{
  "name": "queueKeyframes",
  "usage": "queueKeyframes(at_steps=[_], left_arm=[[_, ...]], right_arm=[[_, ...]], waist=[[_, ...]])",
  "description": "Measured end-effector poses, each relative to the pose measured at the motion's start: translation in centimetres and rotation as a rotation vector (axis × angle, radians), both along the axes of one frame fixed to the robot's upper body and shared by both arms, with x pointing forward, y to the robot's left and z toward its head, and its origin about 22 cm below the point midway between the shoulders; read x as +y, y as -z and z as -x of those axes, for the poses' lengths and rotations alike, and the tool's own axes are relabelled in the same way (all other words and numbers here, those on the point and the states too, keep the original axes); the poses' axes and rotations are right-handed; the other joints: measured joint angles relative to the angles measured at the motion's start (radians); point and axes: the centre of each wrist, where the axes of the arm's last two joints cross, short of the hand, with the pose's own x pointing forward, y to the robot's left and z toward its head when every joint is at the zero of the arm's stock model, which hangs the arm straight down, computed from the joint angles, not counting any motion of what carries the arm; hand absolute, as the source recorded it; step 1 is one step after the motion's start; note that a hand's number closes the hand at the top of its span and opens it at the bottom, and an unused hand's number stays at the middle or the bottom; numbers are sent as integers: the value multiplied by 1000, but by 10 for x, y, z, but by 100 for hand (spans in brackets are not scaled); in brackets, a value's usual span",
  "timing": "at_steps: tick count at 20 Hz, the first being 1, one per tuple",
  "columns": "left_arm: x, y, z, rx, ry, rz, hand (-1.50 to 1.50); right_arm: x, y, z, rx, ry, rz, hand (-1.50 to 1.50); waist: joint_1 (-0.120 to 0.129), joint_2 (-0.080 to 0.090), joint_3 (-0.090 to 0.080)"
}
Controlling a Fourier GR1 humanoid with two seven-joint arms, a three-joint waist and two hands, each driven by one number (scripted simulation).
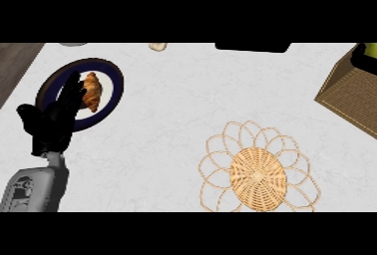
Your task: Pick the pear from the placemat and place it in the basket
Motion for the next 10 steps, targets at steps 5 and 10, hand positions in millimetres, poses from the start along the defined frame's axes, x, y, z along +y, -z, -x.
queueKeyframes(at_steps=[5,10], left_arm=[[-1,0,1,-2,4,0,0],[1,-2,1,-5,3,-4,0]], right_arm=[[-1,1,0,33,17,-19,150],[-1,3,1,48,28,-38,150]], waist=[[3,-2,-2],[6,-4,-5]])
